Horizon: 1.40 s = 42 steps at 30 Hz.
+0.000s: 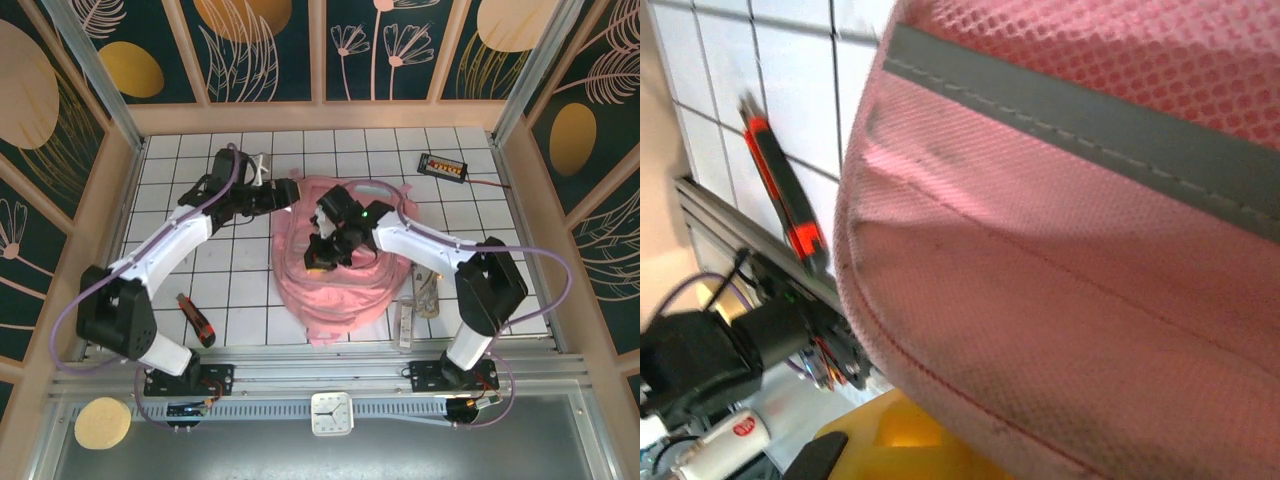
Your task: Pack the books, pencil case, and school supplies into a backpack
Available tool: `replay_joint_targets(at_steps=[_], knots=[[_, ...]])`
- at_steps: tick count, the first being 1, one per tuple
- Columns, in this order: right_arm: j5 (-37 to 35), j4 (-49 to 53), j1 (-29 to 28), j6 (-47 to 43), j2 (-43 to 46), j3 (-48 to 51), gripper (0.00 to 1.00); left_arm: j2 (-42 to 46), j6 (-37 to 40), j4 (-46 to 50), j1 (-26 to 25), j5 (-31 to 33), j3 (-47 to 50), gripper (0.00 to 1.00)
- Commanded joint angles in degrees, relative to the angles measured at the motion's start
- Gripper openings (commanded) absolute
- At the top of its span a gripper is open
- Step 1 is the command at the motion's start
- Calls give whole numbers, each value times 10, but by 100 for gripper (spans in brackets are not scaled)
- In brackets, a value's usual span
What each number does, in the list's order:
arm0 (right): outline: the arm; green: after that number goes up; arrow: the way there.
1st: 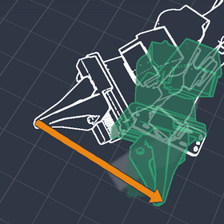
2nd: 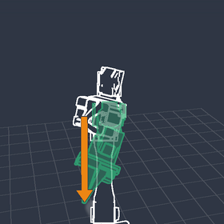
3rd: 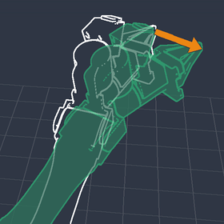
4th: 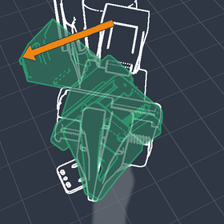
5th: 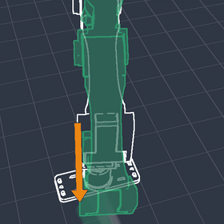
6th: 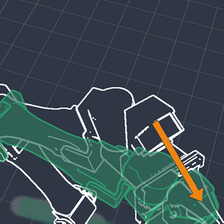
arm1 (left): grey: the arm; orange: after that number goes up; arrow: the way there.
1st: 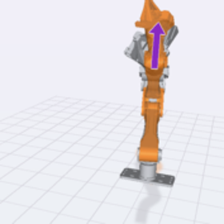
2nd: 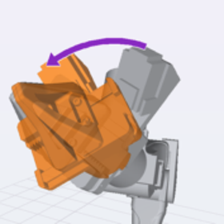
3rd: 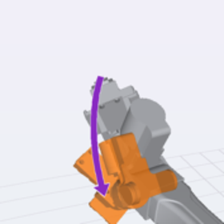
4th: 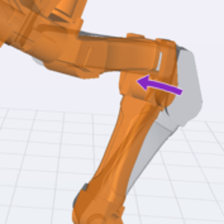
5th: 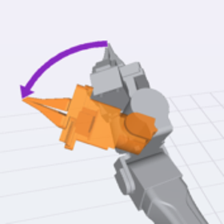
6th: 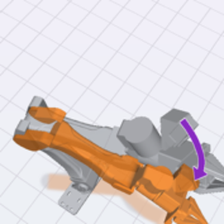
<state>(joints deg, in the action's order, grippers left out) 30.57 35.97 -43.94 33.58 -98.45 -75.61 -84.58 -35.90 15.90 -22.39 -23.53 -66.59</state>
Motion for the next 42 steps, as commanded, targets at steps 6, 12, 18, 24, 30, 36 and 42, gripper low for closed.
replay_joint_targets(at_steps=[6,12,18,24,30,36,42], knots=[[32,30,4,-43,-48,-78,45,160,5,-4,-4,76,157,99],[-22,112,-16,-46,57,-64,50,202,26,57,-4,89,154,99],[-206,216,-28,-218,105,-117,50,224,80,63,-5,66,179,99],[-313,163,-14,-409,81,-80,52,177,132,51,-56,55,168,99],[-362,123,13,-487,27,-83,51,122,193,75,-71,84,146,99],[-339,124,19,-514,0,-77,49,73,261,81,-79,54,112,96],[-269,129,19,-500,23,-78,53,22,302,97,-95,25,67,90]])
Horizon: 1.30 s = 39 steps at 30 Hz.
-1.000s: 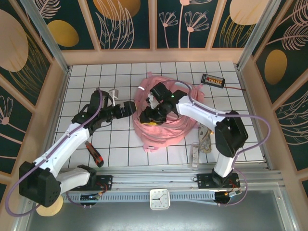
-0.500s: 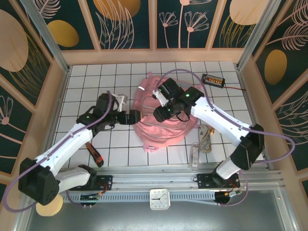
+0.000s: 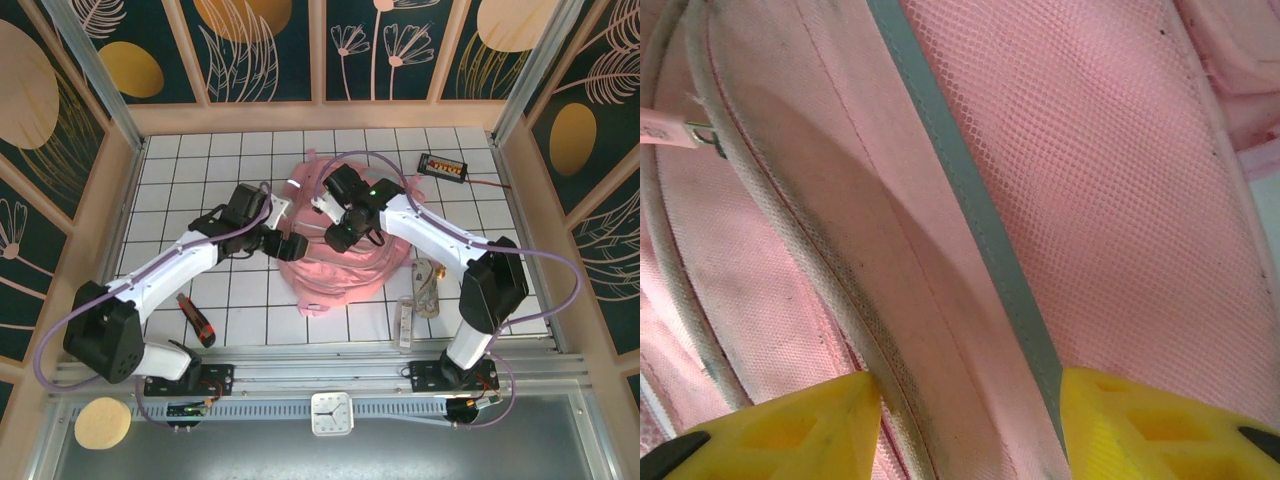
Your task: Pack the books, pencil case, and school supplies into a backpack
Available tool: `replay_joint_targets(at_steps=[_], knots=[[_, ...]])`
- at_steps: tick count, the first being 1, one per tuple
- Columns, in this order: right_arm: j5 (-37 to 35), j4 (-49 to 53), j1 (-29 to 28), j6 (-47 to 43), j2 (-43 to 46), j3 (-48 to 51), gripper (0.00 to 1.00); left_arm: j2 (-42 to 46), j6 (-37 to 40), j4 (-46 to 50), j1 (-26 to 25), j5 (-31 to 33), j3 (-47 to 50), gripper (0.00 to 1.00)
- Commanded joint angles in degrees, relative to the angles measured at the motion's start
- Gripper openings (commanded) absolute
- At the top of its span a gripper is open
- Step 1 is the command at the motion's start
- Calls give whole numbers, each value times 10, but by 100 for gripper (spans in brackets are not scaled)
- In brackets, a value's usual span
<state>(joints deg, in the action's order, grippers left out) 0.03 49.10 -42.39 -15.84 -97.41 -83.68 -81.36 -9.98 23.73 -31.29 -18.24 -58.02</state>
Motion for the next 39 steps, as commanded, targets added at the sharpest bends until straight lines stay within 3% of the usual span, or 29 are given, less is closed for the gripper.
replay_joint_targets(at_steps=[1,4,9,19,29,31,39], knots=[[57,-1,4,-7,18,4,55,-13,50,22,-7,-33,-19,89],[59,2,5,-2,25,12,58,-18,73,31,-9,-41,-14,84],[62,-3,7,-2,30,36,58,-44,97,45,-11,-13,-15,76],[42,-15,12,-14,6,46,56,-119,103,17,-19,-16,-65,62],[36,-12,30,-20,-6,28,11,-146,132,62,-27,3,-91,2],[34,-8,34,-22,-3,26,0,-134,130,66,-27,13,-80,0],[-21,27,40,-32,13,5,0,-107,110,126,3,154,-86,0]])
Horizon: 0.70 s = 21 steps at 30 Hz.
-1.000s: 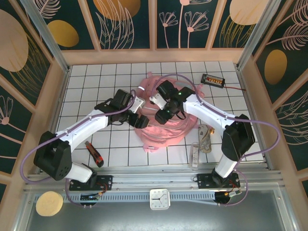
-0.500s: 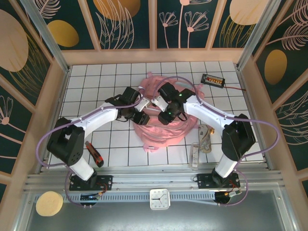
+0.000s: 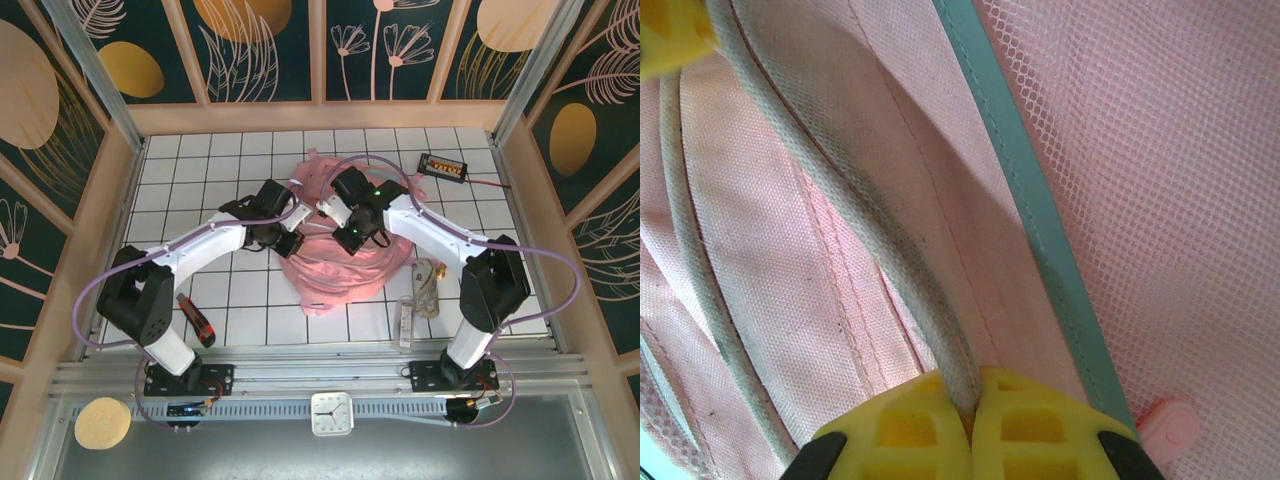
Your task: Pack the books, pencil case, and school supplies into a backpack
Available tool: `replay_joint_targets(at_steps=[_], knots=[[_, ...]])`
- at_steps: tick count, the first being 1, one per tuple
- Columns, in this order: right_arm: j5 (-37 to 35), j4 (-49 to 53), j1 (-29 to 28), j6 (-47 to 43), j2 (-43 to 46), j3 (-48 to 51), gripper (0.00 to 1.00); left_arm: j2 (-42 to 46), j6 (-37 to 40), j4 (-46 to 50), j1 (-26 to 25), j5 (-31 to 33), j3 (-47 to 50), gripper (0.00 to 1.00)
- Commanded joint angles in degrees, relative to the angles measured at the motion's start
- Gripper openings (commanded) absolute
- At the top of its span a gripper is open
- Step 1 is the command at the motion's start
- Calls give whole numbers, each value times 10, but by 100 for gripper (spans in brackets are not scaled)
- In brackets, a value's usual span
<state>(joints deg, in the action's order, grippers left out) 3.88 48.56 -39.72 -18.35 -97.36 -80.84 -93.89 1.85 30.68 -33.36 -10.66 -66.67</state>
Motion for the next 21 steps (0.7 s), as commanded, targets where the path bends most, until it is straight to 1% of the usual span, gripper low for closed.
replay_joint_targets(at_steps=[1,5,11,14,16,17,18,19,20,21], knots=[[-62,37,14,-8,19,-24,0,22,-11,59,34,83,1,0],[-84,48,13,-7,46,-25,0,25,-20,59,73,106,-10,0],[-117,44,13,-21,66,-31,0,-39,-44,50,86,161,-59,0],[-125,47,12,-27,66,-47,0,-82,-62,44,104,167,-76,0],[-130,48,13,-33,66,-56,0,-91,-65,36,114,162,-79,0],[-132,47,13,-34,67,-59,0,-87,-63,32,114,154,-78,2],[-133,46,13,-35,66,-64,0,-77,-60,23,114,144,-73,7],[-133,46,13,-36,66,-71,0,-63,-56,15,114,129,-68,16],[-132,46,12,-36,64,-76,0,-48,-51,11,113,113,-64,27],[-127,43,11,-38,63,-83,0,-19,-44,5,114,98,-57,48]])
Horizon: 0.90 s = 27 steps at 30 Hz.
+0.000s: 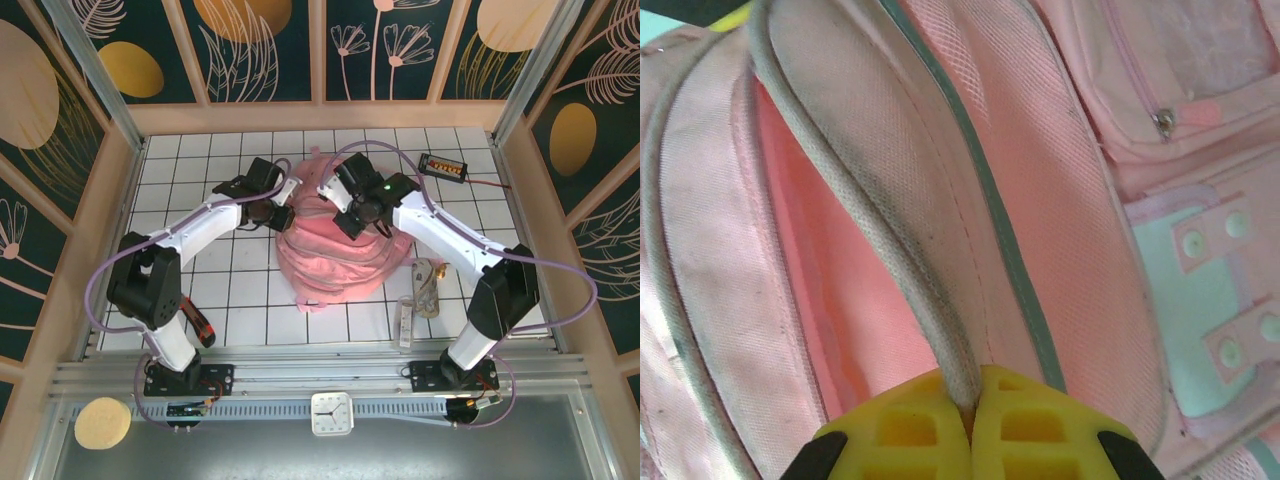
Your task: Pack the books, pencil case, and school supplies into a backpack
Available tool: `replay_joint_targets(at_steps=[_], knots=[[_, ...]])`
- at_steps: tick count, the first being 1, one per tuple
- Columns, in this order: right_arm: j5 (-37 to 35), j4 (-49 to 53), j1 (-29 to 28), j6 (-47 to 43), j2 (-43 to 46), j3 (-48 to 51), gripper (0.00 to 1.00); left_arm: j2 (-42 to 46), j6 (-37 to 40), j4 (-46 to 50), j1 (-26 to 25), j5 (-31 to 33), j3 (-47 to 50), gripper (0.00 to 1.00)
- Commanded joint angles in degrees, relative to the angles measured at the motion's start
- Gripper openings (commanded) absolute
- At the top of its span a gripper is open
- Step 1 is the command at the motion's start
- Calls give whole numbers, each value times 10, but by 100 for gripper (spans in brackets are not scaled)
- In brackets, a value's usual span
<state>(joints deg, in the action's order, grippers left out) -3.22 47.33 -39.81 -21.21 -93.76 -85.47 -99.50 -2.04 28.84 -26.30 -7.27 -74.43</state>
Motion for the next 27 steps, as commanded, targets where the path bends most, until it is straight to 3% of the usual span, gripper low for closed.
replay_joint_targets(at_steps=[1,2,3,6,9,12,17,24,27], knots=[[-43,53,12,-15,28,-42,0,67,2,11,43,54,34,75],[-30,47,11,-22,30,-44,0,95,10,-5,43,45,50,96],[-19,40,7,-32,32,-45,0,131,24,-24,43,33,69,99],[-1,31,-4,-60,34,-50,0,202,62,-60,43,0,110,99],[16,31,-13,-88,34,-55,0,258,133,-130,22,-77,170,99],[15,26,-22,-112,37,-62,0,317,190,-240,-25,-60,236,99],[20,16,-23,-139,47,-73,0,254,259,-220,-42,-85,169,99],[58,-12,-24,-149,69,-49,0,173,281,-284,-71,-45,131,99],[67,-19,-23,-146,72,-40,0,141,278,-289,-83,-44,110,91]])
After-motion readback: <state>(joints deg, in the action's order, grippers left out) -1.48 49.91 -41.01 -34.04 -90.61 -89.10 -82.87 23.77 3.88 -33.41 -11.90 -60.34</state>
